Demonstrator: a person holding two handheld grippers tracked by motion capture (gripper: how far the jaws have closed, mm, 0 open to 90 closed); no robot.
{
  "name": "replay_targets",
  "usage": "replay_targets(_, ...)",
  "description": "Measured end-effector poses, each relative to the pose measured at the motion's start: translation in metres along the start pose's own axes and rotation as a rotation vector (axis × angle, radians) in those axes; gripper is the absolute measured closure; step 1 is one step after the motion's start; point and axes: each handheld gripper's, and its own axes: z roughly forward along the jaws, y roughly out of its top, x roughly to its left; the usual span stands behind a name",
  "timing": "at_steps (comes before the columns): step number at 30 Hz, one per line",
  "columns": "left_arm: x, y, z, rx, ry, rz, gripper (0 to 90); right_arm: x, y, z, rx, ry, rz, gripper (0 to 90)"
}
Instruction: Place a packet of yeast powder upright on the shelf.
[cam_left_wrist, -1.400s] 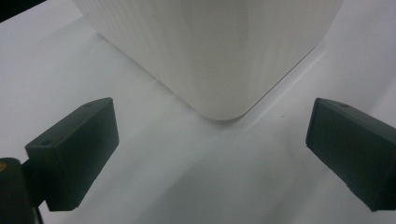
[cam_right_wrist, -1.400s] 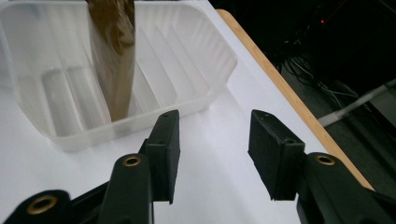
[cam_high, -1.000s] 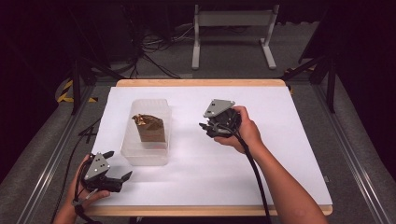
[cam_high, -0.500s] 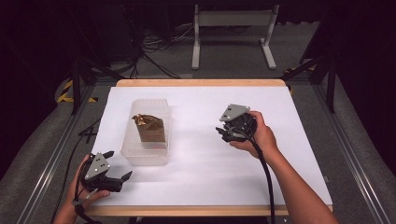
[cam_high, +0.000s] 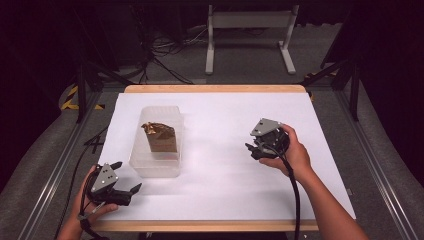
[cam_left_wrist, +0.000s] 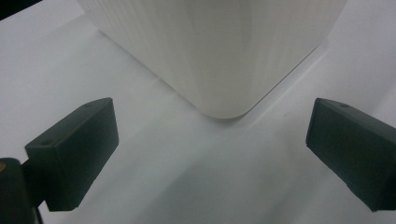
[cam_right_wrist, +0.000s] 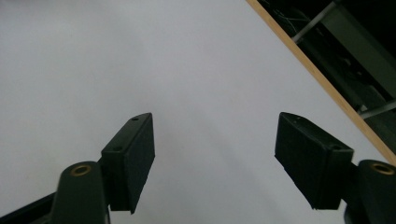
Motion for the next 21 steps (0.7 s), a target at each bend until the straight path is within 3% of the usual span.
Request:
replay_targets(3, 0.0, 0.0, 0.0, 0.003, 0.003, -0.001, 3.3, -0.003, -0.012, -0.003, 0.004, -0.021, 0.027, 26.7)
replay_targets(21, -0.001, 0.0, 0.001, 0.01, 0.003, 0.001, 3.4, -0.004, -0.071, -0.019, 0.02, -0.086, 0.083, 22.8)
